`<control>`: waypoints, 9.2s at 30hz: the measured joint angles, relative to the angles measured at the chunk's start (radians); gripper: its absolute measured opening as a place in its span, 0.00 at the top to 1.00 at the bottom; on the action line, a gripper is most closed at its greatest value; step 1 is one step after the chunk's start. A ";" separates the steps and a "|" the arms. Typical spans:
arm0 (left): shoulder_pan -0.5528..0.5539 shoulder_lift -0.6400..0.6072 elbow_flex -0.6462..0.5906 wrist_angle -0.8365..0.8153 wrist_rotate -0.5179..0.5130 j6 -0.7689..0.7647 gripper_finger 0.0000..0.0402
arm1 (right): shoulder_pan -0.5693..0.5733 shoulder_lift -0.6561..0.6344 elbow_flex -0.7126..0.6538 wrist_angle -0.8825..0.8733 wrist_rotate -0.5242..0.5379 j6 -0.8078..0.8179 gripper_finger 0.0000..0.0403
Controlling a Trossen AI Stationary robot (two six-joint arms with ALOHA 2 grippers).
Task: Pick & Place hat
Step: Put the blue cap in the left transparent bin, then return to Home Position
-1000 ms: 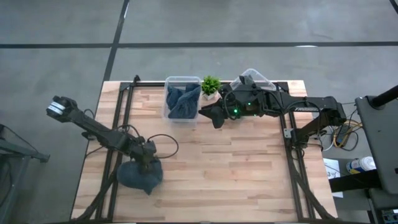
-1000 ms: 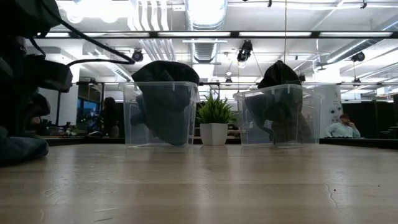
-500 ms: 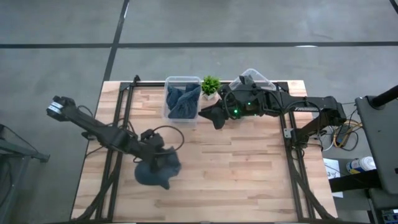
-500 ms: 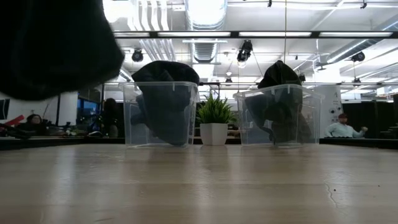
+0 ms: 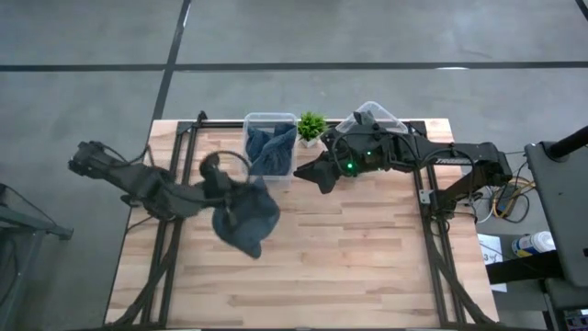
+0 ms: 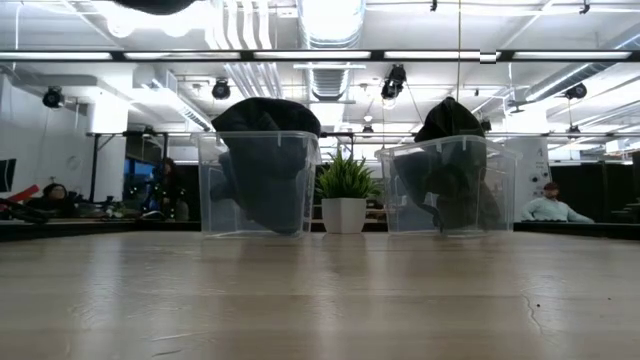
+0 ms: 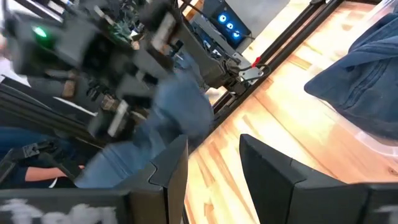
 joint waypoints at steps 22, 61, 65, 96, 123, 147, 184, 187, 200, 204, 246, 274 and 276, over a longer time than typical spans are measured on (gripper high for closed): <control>0.026 0.003 0.133 0.020 -0.514 -0.190 0.98 | 0.072 -0.021 0.001 0.033 0.019 -0.048 0.67; 0.326 0.335 0.130 0.143 -0.566 -0.429 0.98 | 0.164 -0.133 0.001 0.115 0.040 -0.229 0.68; 0.369 0.375 0.111 0.144 -0.580 -0.437 0.98 | 0.164 -0.133 0.001 0.115 0.040 -0.228 0.68; 0.612 0.379 -0.245 0.202 -0.561 -0.701 0.97 | 0.163 -0.132 0.001 0.093 0.037 -0.229 0.68; 0.634 0.386 -0.242 0.343 -0.260 -0.105 0.96 | 0.164 -0.130 0.000 0.084 0.041 -0.247 0.68; 0.797 0.387 -0.209 0.132 0.202 -0.024 0.94 | 0.164 -0.130 0.000 0.025 0.040 -0.264 0.68; 0.913 0.494 -0.200 0.082 0.495 -0.187 0.94 | 0.163 -0.130 -0.002 0.022 0.040 -0.340 0.68; 0.913 0.480 -0.170 0.070 0.516 -0.175 0.92 | 0.163 -0.130 -0.002 0.022 0.040 -0.344 0.68; 0.912 0.452 -0.040 -0.010 0.590 -0.112 0.61 | 0.163 -0.130 -0.003 0.011 0.039 -0.364 0.68; 0.911 0.441 0.012 -0.044 0.592 -0.112 0.57 | 0.163 -0.130 -0.003 -0.021 0.039 -0.365 0.68; 0.758 0.344 0.411 0.088 1.027 0.167 0.63 | 0.048 -0.309 -0.005 -0.387 0.173 -0.492 0.68; 0.615 0.092 -0.004 0.403 1.067 0.116 1.00 | -0.035 -0.525 -0.345 -0.472 0.161 -0.346 0.90; 0.614 0.018 -0.098 0.497 1.030 0.106 1.00 | -0.035 -0.565 -0.382 -0.415 0.161 -0.326 0.92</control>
